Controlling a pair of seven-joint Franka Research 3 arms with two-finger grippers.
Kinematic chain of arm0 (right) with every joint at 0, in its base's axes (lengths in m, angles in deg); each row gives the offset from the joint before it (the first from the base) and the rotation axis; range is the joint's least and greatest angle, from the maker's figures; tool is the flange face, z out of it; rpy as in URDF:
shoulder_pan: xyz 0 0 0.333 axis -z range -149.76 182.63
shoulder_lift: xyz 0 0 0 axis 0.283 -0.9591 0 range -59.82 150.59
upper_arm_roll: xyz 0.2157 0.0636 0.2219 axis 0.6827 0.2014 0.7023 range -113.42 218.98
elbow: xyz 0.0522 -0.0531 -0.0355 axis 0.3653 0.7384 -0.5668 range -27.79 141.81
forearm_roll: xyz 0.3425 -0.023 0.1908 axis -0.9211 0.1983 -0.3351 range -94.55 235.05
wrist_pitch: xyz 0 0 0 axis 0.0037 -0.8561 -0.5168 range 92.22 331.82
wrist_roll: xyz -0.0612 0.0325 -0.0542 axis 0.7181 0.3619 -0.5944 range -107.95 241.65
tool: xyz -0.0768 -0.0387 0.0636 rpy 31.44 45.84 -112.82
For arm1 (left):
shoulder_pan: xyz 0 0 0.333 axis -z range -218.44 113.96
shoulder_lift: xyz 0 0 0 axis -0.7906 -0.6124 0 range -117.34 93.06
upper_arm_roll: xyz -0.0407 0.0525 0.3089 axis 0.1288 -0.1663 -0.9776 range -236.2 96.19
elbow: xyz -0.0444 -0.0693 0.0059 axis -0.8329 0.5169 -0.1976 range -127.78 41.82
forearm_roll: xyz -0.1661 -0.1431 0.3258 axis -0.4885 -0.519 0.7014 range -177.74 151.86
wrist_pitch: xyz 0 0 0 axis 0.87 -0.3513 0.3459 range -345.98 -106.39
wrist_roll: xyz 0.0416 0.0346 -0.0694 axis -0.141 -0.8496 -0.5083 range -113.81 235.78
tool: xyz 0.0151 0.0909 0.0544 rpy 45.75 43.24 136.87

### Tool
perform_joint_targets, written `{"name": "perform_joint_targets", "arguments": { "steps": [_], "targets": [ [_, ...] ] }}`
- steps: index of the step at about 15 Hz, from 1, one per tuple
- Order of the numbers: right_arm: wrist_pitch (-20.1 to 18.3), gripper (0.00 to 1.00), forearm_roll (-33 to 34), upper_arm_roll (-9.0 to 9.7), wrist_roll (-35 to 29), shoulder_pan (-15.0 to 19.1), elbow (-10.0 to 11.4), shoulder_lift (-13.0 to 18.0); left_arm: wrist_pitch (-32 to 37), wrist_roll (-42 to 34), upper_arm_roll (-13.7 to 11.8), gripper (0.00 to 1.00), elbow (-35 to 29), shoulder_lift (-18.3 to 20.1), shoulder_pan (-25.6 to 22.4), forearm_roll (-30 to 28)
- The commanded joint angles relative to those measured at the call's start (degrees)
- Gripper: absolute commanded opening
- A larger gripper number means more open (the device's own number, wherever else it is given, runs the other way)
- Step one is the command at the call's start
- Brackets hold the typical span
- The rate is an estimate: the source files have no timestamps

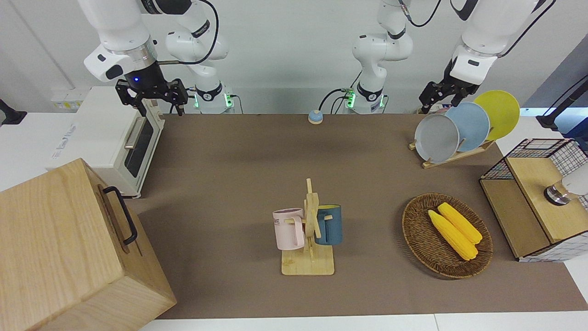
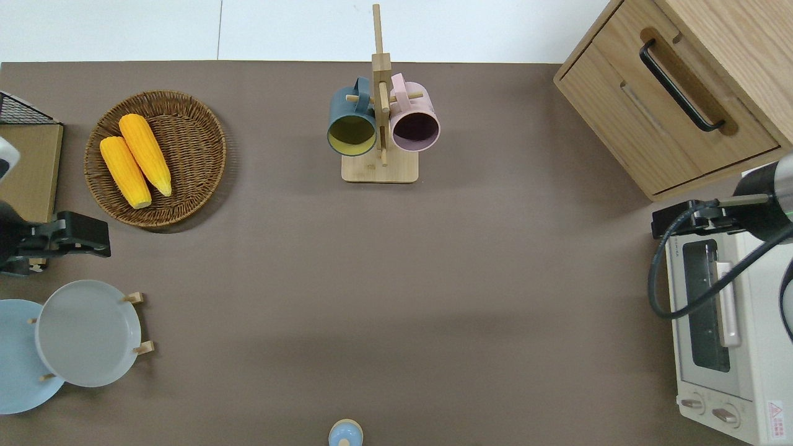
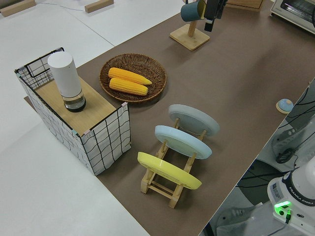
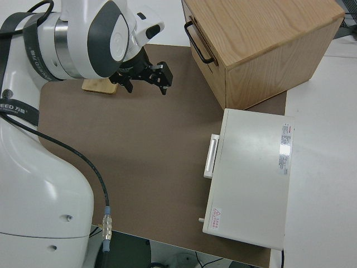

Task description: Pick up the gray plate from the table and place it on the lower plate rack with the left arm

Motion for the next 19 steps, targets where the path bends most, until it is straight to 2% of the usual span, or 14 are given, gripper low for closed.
{"name": "perform_joint_targets", "arguments": {
  "steps": [1, 3, 8, 11, 13, 19],
  "targets": [
    [-0.05, 0.983, -0.15, -0.34, -0.22, -0.41, -0.37, -0.02, -0.67, -4.03, -1.63, 0.99, -0.87, 2.35, -0.45, -0.82],
    [-0.05, 0.983, -0.15, -0.34, -0.22, -0.41, -0.37, -0.02, -1.28, -4.04, -1.54, 0.99, -2.01, 2.79, -0.27, -0.02],
    [-0.05, 0.983, -0.15, -0.34, -0.22, -0.41, -0.37, -0.02, -9.8, -4.04, -3.03, 0.99, -10.37, 5.25, 1.74, 0.07],
    [-0.05, 0.983, -0.15, -0.34, -0.22, -0.41, -0.37, -0.02, -10.16, -4.04, -4.88, 1.0, -10.55, 4.99, 4.12, -0.02],
    [-0.05, 0.983, -0.15, -0.34, -0.22, -0.41, -0.37, -0.02, -9.11, -4.3, -4.18, 1.0, -10.02, 4.81, 4.47, 0.07],
    [-0.05, 0.983, -0.15, -0.34, -0.22, -0.41, -0.37, -0.02, -8.05, -3.86, -4.18, 1.0, -10.11, 4.99, 4.74, 0.07]
  ]
}}
